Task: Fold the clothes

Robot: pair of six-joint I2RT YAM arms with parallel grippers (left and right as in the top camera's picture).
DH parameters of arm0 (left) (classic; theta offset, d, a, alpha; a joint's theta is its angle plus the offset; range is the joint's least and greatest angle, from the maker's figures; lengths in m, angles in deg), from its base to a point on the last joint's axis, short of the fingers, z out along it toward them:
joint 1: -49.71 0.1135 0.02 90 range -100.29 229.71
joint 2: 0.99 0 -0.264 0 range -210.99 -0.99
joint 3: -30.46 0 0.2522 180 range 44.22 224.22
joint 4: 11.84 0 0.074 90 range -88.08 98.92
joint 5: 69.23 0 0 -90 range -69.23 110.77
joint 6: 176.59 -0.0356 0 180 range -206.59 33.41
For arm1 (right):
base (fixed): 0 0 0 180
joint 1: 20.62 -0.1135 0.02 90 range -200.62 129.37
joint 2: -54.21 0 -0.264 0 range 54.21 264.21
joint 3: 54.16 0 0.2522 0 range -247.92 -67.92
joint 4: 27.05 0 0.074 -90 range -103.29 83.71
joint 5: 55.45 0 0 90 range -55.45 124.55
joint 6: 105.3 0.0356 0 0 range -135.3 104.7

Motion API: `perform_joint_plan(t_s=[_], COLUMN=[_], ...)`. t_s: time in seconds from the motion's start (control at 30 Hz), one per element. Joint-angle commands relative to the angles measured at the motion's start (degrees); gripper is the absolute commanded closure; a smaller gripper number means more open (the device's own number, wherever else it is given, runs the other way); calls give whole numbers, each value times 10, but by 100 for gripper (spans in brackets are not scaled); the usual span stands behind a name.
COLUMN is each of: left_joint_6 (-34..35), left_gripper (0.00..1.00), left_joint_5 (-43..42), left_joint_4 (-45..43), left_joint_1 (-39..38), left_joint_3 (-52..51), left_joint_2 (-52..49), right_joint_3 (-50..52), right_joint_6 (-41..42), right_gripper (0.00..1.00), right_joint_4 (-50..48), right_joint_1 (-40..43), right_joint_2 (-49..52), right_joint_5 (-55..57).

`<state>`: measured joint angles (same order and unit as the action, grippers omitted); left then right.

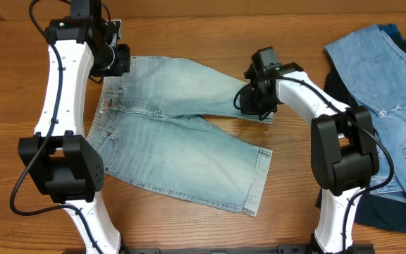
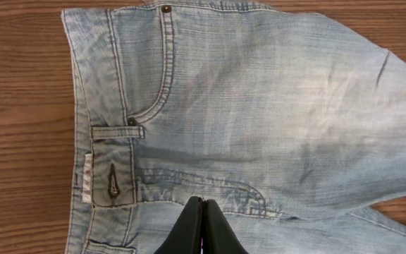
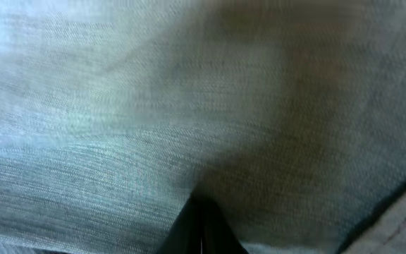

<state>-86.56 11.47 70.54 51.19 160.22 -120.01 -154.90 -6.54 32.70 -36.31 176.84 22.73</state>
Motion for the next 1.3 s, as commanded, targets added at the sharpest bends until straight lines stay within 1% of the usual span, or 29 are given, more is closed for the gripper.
perform_joint_plan(t_s=[0.0, 0.07, 0.13, 0.23, 0.3, 0.37, 0.43, 0.53, 0.57, 0.67, 0.7, 0.77, 0.8, 0.83, 0.87, 0.93, 1.0, 1.03, 1.1, 1.17, 1.2, 1.27], left_joint_6=[2, 2, 2, 4, 4, 4, 4, 4, 4, -13, -22, -41, -55, -64, -66, -103, -103, -103, -103, -100, -96, -97], left_gripper=[96, 96, 96, 96, 96, 96, 96, 96, 96, 96, 96, 96, 96, 96, 96, 96, 96, 96, 96, 96, 96, 96], left_joint_5=[-9, -9, -9, -9, -9, -9, -9, -9, -9, -4, -4, -4, -4, -5, -26, -87, -94, -114, -113, -113, -113, -110], left_joint_4=[3, 5, 7, 12, 12, 11, 11, 12, 12, 19, 21, 34, 49, 59, 60, 65, 77, 76, 65, 16, -2, -33], left_joint_1=[-5, -5, -5, -5, -5, -7, -8, -8, -8, -8, -7, -7, -7, -7, -6, -3, 5, 17, 36, 63, 73, 84], left_joint_3=[3, 3, 3, 3, 3, 3, 3, 3, 3, 3, 3, 3, 3, 3, 3, 3, 2, -10, -53, -138, -172, -222], left_joint_2=[12, 12, 12, 12, 12, 12, 12, 12, 12, 12, 12, 12, 12, 12, 12, 13, 13, 16, 27, 54, 69, 103], right_joint_3=[14, 3, -30, -133, -190, -218, -224, -233, -246, -383, -440, -496, -513, -513, -513, -512, -509, -503, -484, -429, -359, -254], right_joint_6=[-2, -2, -2, -3, -18, -33, -46, -47, -47, -40, -36, -20, -15, -15, -15, -15, -15, -14, -10, -11, -10, -7], right_gripper=[96, 96, 96, 96, 96, 96, 96, 96, 96, 96, 96, 96, 96, 96, 96, 96, 96, 96, 96, 96, 96, 96], right_joint_4=[-25, -29, -25, 5, 14, 12, 10, 13, 26, 158, 201, 244, 268, 290, 318, 382, 423, 438, 452, 454, 436, 386], right_joint_1=[3, 8, 18, 57, 89, 114, 136, 139, 136, 133, 133, 131, 127, 123, 118, 108, 98, 93, 93, 92, 92, 91], right_joint_2=[57, 112, 161, 221, 233, 233, 233, 233, 233, 214, 190, 144, 100, 57, 24, -26, -64, -97, -141, -192, -226, -273], right_joint_5=[28, 44, 60, 87, 94, 104, 112, 113, 113, 89, 70, 62, 62, 62, 62, 52, 52, 62, 67, 67, 56, 35])
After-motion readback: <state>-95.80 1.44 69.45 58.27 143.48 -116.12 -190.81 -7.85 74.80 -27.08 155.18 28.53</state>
